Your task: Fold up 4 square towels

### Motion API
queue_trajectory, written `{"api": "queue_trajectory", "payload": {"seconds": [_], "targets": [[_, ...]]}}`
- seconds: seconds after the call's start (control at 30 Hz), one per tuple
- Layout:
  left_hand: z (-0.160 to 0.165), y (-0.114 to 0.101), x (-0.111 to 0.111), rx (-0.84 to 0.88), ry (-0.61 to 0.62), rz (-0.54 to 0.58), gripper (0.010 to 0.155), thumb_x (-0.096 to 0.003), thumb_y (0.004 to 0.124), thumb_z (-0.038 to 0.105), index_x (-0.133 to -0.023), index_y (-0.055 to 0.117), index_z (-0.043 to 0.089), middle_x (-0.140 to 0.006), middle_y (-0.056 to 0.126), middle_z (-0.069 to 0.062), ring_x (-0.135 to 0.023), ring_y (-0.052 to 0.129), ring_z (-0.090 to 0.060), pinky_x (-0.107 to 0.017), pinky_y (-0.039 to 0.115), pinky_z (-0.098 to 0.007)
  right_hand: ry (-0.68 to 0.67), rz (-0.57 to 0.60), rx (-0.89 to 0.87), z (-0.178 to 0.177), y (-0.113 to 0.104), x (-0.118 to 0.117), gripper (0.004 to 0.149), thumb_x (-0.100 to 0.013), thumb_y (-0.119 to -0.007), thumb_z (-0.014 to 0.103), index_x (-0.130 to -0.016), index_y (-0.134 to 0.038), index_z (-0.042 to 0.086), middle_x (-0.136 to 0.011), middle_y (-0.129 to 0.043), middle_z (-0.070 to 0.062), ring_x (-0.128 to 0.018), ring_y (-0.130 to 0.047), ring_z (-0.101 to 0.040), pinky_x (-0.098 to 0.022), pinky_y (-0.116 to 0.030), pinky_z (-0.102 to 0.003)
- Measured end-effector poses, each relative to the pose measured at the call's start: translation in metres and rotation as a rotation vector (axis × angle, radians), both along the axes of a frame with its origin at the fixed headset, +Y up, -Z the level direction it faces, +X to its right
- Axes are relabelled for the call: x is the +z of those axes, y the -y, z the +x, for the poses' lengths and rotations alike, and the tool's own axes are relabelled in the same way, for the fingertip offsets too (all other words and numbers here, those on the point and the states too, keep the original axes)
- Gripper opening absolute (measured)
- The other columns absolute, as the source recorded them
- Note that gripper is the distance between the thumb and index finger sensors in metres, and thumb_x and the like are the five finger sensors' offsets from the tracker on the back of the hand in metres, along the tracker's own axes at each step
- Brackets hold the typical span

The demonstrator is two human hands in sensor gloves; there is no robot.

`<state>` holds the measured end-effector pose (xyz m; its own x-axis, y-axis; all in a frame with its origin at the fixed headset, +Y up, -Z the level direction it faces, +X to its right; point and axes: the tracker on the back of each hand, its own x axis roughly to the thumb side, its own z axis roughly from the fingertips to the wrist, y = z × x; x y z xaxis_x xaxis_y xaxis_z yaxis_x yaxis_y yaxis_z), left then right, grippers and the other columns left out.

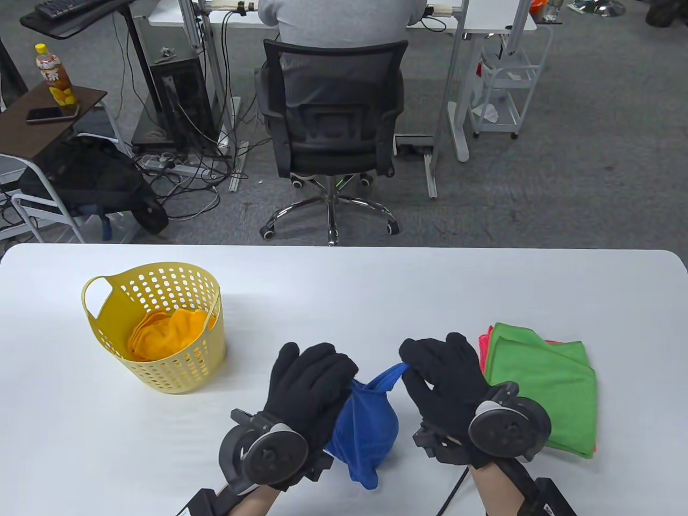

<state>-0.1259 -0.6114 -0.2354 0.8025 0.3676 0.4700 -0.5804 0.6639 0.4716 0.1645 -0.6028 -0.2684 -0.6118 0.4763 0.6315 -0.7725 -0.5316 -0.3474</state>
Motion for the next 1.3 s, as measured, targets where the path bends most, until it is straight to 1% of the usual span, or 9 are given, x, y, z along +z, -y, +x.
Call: {"api": "queue_trajectory", "payload": {"seconds": [0.1, 0.23, 0.5, 0.63, 0.73, 0.8, 0.93, 1.1, 1.3], "targets": [[-0.024, -0.010, -0.004, 0.010, -0.075, 0.019, 0.040, -0.0532, 0.077, 0.044, -0.093, 0.076, 0.047, -0.073, 0.095, 0.010, -0.093, 0.091, -0.018, -0.086, 0.054, -0.057, -0.025, -0.057, -0.074, 0.026, -0.006, -0.007, 0.038, -0.051, -0.083, 0.029, -0.085, -0.090, 0.013, -0.056, -0.102, -0.015, -0.029, -0.098, -0.017, -0.060, -0.066, -0.070], [-0.059, -0.012, -0.018, 0.233, 0.007, -0.093, 0.038, -0.0552, 0.076, 0.041, -0.094, 0.076, 0.043, -0.056, 0.101, 0.009, -0.077, 0.102, -0.014, -0.084, 0.060, -0.056, -0.149, -0.166, -0.327, 0.064, -0.006, -0.019, 0.038, -0.052, -0.083, 0.027, -0.085, -0.089, 0.010, -0.044, -0.106, -0.011, -0.015, -0.099, -0.012, -0.057, -0.075, -0.061], [-0.101, 0.004, -0.047, 0.595, 0.310, -0.314, 0.038, -0.0583, 0.073, 0.043, -0.096, 0.074, 0.038, -0.079, 0.100, 0.016, -0.094, 0.094, -0.015, -0.085, 0.059, -0.055, -0.379, -0.264, -0.683, 0.115, 0.002, -0.032, 0.041, -0.054, -0.078, 0.032, -0.086, -0.089, 0.010, -0.065, -0.108, -0.011, -0.041, -0.111, -0.020, -0.056, -0.079, -0.057], [-0.102, 0.011, -0.054, 0.638, 0.417, -0.346, 0.039, -0.0598, 0.069, 0.045, -0.098, 0.073, 0.037, -0.083, 0.098, 0.017, -0.098, 0.090, -0.014, -0.086, 0.058, -0.053, -0.450, -0.277, -0.754, 0.119, 0.005, -0.034, 0.051, -0.056, -0.075, 0.047, -0.084, -0.091, 0.008, -0.065, -0.108, -0.013, -0.044, -0.111, -0.023, -0.054, -0.079, -0.058], [-0.098, 0.014, -0.056, 0.648, 0.459, -0.345, 0.057, -0.0567, 0.059, 0.069, -0.101, 0.070, 0.035, -0.088, 0.096, 0.016, -0.101, 0.087, -0.014, -0.088, 0.058, -0.047, -0.358, -0.314, -0.657, 0.116, 0.002, -0.032, 0.057, -0.047, -0.088, 0.055, -0.082, -0.092, 0.010, -0.064, -0.108, -0.010, -0.042, -0.109, -0.022, -0.054, -0.078, -0.057], [-0.095, 0.013, -0.055, 0.634, 0.414, -0.350, 0.059, -0.0509, 0.069, 0.071, -0.098, 0.072, 0.036, -0.084, 0.098, 0.018, -0.097, 0.091, -0.012, -0.089, 0.059, -0.039, -0.266, -0.300, -0.561, 0.112, -0.002, -0.030, 0.049, -0.045, -0.093, 0.047, -0.080, -0.091, 0.013, -0.062, -0.107, -0.008, -0.041, -0.107, -0.020, -0.054, -0.077, -0.056], [-0.090, 0.005, -0.048, 0.462, 0.178, -0.276, 0.044, -0.0495, 0.090, 0.046, -0.091, 0.077, 0.038, -0.075, 0.101, 0.018, -0.091, 0.097, -0.010, -0.087, 0.062, -0.035, -0.058, -0.246, -0.345, 0.106, -0.012, -0.022, 0.039, -0.047, -0.094, 0.024, -0.083, -0.086, 0.012, -0.067, -0.102, -0.012, -0.044, -0.102, -0.026, -0.057, -0.073, -0.058], [-0.090, -0.012, -0.034, 0.183, -0.066, -0.110, 0.047, -0.0504, 0.088, 0.036, -0.096, 0.074, 0.035, -0.081, 0.098, 0.016, -0.095, 0.093, -0.014, -0.087, 0.059, -0.037, 0.266, -0.146, -0.034, 0.109, -0.023, -0.011, 0.054, -0.050, -0.087, 0.014, -0.100, -0.073, 0.002, -0.076, -0.096, -0.020, -0.053, -0.098, -0.033, -0.062, -0.068, -0.064], [-0.081, -0.035, -0.018, -0.071, -0.267, 0.010, 0.049, -0.0503, 0.087, 0.034, -0.098, 0.075, 0.033, -0.081, 0.100, 0.017, -0.094, 0.096, -0.013, -0.086, 0.062, -0.035, 0.482, -0.098, 0.254, 0.092, -0.037, 0.005, 0.044, -0.050, -0.082, 0.013, -0.092, -0.085, 0.001, -0.075, -0.093, -0.024, -0.053, -0.094, -0.034, -0.069, -0.058, -0.067]]}}
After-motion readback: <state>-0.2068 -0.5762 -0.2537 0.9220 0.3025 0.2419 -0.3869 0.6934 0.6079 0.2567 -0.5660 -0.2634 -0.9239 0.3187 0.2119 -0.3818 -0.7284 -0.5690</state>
